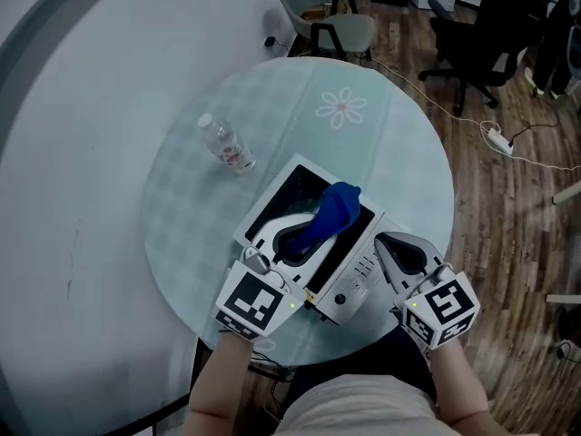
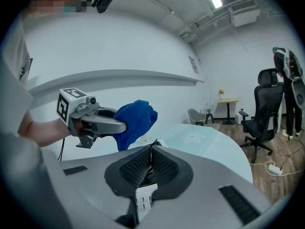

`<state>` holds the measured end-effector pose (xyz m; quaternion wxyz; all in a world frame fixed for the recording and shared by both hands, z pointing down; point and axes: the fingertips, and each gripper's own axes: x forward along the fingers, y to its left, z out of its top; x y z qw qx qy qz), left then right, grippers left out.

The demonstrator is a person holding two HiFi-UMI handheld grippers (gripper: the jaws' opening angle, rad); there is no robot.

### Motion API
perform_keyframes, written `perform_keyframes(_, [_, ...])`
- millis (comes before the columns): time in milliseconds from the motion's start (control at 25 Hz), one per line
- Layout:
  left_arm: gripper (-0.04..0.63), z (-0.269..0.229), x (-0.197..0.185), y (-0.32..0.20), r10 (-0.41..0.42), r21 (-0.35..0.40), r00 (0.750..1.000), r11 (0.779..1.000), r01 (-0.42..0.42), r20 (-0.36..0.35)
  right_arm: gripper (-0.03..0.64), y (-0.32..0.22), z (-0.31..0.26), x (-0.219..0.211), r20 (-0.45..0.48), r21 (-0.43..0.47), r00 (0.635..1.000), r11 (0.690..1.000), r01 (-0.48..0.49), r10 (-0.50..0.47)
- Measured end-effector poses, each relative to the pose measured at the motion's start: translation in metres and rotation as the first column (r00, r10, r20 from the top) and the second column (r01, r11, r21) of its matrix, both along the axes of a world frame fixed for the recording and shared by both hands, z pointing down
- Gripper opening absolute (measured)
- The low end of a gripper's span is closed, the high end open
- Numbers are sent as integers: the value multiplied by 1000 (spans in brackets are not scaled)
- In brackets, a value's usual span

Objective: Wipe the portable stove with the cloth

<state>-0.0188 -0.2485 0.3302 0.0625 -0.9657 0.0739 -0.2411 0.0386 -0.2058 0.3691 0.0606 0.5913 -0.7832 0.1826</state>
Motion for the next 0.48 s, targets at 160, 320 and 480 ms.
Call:
perform_keyframes(160, [103,5,14,-10,53,29,997,998,-54,56,23,-11,3,14,1,0,1000,1000,-13,13])
perform_keyframes(320, [103,10,33,-21,104,36,991,994,-107,82,23,-19,8,28,-1,-7,1000,1000,-22,22])
perform_keyframes(480, [103,17,51,-28,159,59,978,984,-168,133,23,-23,17,38,-12,-26,1000,999,-25,25])
